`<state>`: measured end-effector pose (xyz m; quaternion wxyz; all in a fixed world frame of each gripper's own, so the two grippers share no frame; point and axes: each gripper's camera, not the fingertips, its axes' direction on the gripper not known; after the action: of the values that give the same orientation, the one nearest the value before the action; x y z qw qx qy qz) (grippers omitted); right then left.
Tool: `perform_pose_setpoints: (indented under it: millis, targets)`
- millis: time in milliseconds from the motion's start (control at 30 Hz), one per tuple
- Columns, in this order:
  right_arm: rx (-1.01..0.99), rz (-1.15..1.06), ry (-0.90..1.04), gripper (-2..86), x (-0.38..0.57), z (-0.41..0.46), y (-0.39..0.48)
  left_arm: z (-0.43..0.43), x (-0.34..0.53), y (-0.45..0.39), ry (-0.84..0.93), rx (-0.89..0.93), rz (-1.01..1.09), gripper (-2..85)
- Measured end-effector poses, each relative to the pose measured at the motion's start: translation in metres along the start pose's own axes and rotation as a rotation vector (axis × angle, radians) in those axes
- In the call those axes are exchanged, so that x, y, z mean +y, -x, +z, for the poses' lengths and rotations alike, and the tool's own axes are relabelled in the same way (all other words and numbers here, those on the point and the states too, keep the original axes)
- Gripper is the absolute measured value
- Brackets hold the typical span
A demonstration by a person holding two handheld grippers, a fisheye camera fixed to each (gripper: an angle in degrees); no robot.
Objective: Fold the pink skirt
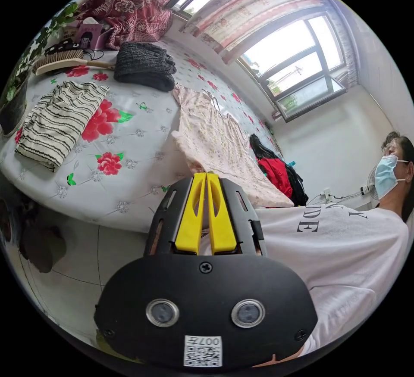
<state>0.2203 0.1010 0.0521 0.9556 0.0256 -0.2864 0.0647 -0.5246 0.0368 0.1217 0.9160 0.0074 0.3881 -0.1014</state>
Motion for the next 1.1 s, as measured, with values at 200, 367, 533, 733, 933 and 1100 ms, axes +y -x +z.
perform_pose_setpoints:
  millis: [200,367,533,733,933,1100]
  targets:
    - [0.029,0.071,-0.032,0.2,-0.013,0.017,-0.022,0.038,-0.01,0.015,0.124,-0.052,0.003,-1.0]
    - [0.179,-0.011,0.251,2.3,-0.034,0.137,-0.017,0.083,-0.019,0.034,0.18,-0.101,-0.016,-1.0]
    - [0.218,-0.096,0.471,4.0,-0.02,0.237,-0.01,0.078,-0.03,0.041,0.122,-0.068,-0.036,-1.0]
    - [0.385,-0.187,0.592,3.9,0.0,0.303,-0.002,0.074,-0.032,0.051,0.104,-0.085,-0.087,-1.0]
    - [0.4,-0.256,0.6,0.2,-0.02,0.274,0.011,0.071,-0.032,0.048,0.077,-0.109,-0.088,-1.0]
    - [0.326,-0.204,0.304,-0.2,-0.045,0.153,0.02,0.059,-0.02,0.039,0.053,-0.103,-0.068,-1.0]
